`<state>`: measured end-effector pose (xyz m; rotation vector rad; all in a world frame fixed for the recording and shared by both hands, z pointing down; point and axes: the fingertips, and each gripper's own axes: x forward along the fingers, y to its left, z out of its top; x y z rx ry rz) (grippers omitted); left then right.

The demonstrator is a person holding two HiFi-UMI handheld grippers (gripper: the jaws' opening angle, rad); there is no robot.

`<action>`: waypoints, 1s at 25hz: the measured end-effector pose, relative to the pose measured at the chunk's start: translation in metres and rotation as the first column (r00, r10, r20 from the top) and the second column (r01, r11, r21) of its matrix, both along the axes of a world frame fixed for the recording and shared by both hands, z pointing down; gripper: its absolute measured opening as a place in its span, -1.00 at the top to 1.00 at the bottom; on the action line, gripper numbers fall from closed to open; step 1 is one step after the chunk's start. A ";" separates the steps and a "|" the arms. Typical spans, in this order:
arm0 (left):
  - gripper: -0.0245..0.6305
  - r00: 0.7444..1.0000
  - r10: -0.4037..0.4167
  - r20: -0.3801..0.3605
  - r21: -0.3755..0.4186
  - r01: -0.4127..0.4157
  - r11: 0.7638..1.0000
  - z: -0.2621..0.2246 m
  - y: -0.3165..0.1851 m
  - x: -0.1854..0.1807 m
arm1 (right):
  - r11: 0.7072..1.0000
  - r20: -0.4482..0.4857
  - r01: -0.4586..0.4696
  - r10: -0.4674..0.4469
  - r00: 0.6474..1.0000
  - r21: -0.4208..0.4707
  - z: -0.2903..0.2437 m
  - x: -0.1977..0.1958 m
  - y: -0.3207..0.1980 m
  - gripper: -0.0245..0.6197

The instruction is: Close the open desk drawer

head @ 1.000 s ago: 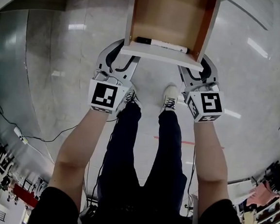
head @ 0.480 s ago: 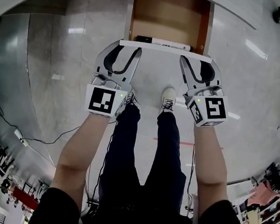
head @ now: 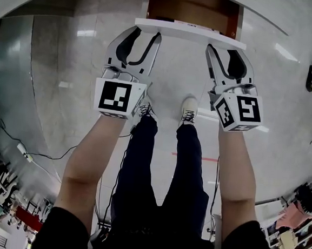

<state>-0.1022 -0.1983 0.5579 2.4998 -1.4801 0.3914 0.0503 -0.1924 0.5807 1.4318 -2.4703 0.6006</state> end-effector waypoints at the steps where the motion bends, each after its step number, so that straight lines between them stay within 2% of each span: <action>1: 0.42 1.000 -0.001 0.003 0.002 0.001 1.000 -0.001 -0.003 0.000 | 1.000 0.002 -0.004 0.004 1.000 0.001 -0.001 0.000 -0.003 0.22; 11: 0.42 0.998 -0.035 0.050 -0.004 0.035 0.999 0.004 -0.031 -0.006 | 0.999 0.009 -0.032 0.032 0.999 -0.018 0.005 -0.003 -0.027 0.22; 20: 0.43 0.996 -0.066 0.061 0.005 0.066 0.998 0.004 -0.058 -0.003 | 0.998 0.020 -0.064 0.064 0.998 -0.030 0.009 -0.001 -0.053 0.22; 25: 0.42 0.994 -0.091 0.052 0.003 0.091 0.996 0.002 -0.071 -0.002 | 0.993 0.027 -0.113 0.114 0.993 -0.047 0.008 0.002 -0.066 0.22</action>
